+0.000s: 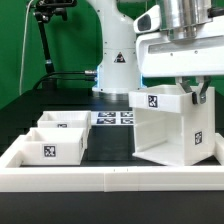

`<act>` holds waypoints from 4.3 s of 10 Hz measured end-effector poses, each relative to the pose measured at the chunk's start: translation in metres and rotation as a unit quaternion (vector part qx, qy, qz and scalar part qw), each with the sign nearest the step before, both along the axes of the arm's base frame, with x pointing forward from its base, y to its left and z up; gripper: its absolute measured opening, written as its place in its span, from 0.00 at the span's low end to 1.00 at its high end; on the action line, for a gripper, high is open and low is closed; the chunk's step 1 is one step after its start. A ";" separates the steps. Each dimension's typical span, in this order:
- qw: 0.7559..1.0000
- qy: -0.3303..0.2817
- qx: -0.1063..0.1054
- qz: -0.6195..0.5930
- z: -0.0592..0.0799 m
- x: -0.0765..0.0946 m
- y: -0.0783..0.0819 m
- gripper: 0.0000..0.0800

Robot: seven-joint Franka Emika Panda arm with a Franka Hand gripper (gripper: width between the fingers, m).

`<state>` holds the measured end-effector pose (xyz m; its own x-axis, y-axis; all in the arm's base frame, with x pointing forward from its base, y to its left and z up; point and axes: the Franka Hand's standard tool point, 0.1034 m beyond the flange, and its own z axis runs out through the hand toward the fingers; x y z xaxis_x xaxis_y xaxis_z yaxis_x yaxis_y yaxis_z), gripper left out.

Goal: Assemble drawer

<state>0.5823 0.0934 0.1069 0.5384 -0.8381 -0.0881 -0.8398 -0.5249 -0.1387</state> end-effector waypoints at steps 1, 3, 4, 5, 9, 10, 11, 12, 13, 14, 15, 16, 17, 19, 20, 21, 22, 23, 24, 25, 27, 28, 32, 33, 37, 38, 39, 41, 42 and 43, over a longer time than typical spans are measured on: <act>0.999 0.017 0.004 -0.049 0.000 -0.001 0.001 0.05; 0.985 0.041 0.016 -0.164 -0.004 -0.001 -0.001 0.05; 0.979 0.053 0.019 -0.197 -0.006 0.000 -0.003 0.05; 0.969 0.058 0.025 -0.239 -0.005 0.000 -0.002 0.05; 0.970 0.057 0.026 -0.234 -0.005 0.000 -0.002 0.05; 0.970 0.056 0.026 -0.235 -0.007 0.003 -0.004 0.05; 0.969 0.051 0.028 -0.238 -0.006 0.012 -0.003 0.05; 0.967 0.041 0.029 -0.250 -0.005 0.022 -0.001 0.05; 0.967 0.035 0.029 -0.249 -0.003 0.029 0.001 0.05; 0.968 0.037 0.028 -0.248 -0.002 0.037 0.002 0.05; 0.967 0.036 0.026 -0.250 0.000 0.047 0.006 0.05; 0.968 0.032 0.027 -0.246 0.000 0.048 0.005 0.05; 0.969 0.032 0.027 -0.245 0.001 0.048 0.005 0.05; 0.969 0.032 0.027 -0.243 0.001 0.048 0.005 0.05; 0.969 0.032 0.027 -0.243 0.000 0.048 0.005 0.05; 0.969 0.031 0.026 -0.245 -0.002 0.049 0.002 0.05; 0.968 0.028 0.025 -0.248 -0.004 0.050 0.000 0.05; 0.968 0.025 0.025 -0.249 -0.004 0.052 -0.001 0.05; 0.968 0.025 0.026 -0.249 -0.004 0.054 -0.001 0.05; 0.968 0.022 0.027 -0.249 -0.003 0.058 -0.001 0.05; 0.968 0.022 0.027 -0.248 -0.002 0.058 -0.001 0.05; 0.968 0.022 0.027 -0.247 -0.002 0.058 -0.001 0.05; 0.970 0.021 0.026 -0.239 -0.003 0.058 0.000 0.55; 0.971 0.021 0.026 -0.238 -0.003 0.057 0.001 0.75; 0.977 0.015 0.025 -0.209 0.006 0.057 0.002 0.81; 0.983 0.005 0.027 -0.181 0.021 0.056 0.000 0.81; 0.987 -0.001 0.028 -0.160 0.030 0.049 -0.005 0.81; 0.996 -0.020 0.018 -0.083 0.046 0.044 -0.019 0.81; 0.999 -0.032 0.007 -0.018 0.047 0.041 -0.030 0.81; 0.999 -0.035 0.000 0.018 0.042 0.040 -0.041 0.81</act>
Offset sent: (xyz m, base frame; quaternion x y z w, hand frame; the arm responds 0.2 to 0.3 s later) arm 0.0171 -0.0180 -0.0084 -0.0453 0.0122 0.2059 0.9774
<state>0.6225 0.0527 0.1493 0.5723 -0.8185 -0.0502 -0.8092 -0.5537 -0.1966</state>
